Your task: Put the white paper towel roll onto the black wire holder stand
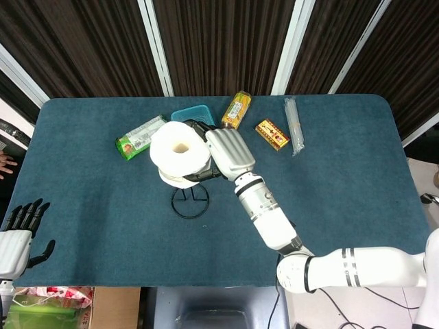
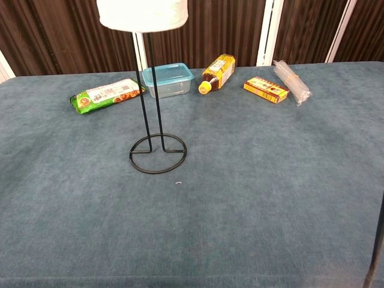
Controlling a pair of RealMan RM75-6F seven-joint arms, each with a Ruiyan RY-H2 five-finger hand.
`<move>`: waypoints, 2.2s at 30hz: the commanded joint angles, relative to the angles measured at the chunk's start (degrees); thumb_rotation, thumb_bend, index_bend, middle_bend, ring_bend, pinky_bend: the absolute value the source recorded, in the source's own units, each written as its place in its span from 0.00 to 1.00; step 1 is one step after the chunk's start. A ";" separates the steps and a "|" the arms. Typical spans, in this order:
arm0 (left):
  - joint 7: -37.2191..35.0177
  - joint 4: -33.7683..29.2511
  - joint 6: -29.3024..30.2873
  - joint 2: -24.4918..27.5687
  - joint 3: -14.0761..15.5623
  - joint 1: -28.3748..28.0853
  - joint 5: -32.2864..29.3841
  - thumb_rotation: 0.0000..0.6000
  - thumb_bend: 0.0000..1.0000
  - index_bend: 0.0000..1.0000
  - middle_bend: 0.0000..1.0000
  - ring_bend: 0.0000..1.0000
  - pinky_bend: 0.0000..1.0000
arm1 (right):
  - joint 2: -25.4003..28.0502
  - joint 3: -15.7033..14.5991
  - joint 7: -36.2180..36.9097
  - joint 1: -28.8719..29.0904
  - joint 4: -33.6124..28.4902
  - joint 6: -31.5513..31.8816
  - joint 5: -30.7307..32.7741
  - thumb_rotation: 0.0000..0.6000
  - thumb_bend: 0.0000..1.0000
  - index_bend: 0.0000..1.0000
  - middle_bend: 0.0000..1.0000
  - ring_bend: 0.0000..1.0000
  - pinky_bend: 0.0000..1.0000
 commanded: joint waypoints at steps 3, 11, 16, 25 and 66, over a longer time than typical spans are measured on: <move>0.01 0.09 0.11 -0.21 0.06 -0.05 0.30 1.00 0.40 0.00 0.00 0.00 0.05 | -1.09 -0.69 0.77 0.53 1.43 -0.49 0.23 1.00 0.27 0.90 0.71 0.66 0.62; 0.00 0.16 -0.01 -0.25 -0.14 -0.14 -0.10 1.00 0.40 0.00 0.00 0.00 0.05 | -3.20 -1.39 1.64 1.57 3.79 -0.98 0.14 1.00 0.27 0.90 0.71 0.66 0.62; -0.18 0.37 0.02 -0.32 -0.18 -0.18 -0.09 1.00 0.40 0.00 0.00 0.00 0.05 | -4.46 -1.97 1.61 2.18 4.90 -1.22 0.67 1.00 0.27 0.90 0.71 0.66 0.62; -0.48 0.25 0.32 -0.15 -0.16 -0.10 0.13 1.00 0.40 0.00 0.00 0.00 0.05 | -6.51 -3.26 1.09 2.76 6.79 -1.16 1.36 1.00 0.27 0.90 0.71 0.66 0.62; -1.35 1.61 5.58 -1.18 -0.04 1.06 4.32 1.00 0.41 0.00 0.00 0.00 0.05 | 14.86 -40.16 1.08 -38.78 -4.15 21.53 -51.70 1.00 0.11 0.00 0.00 0.00 0.00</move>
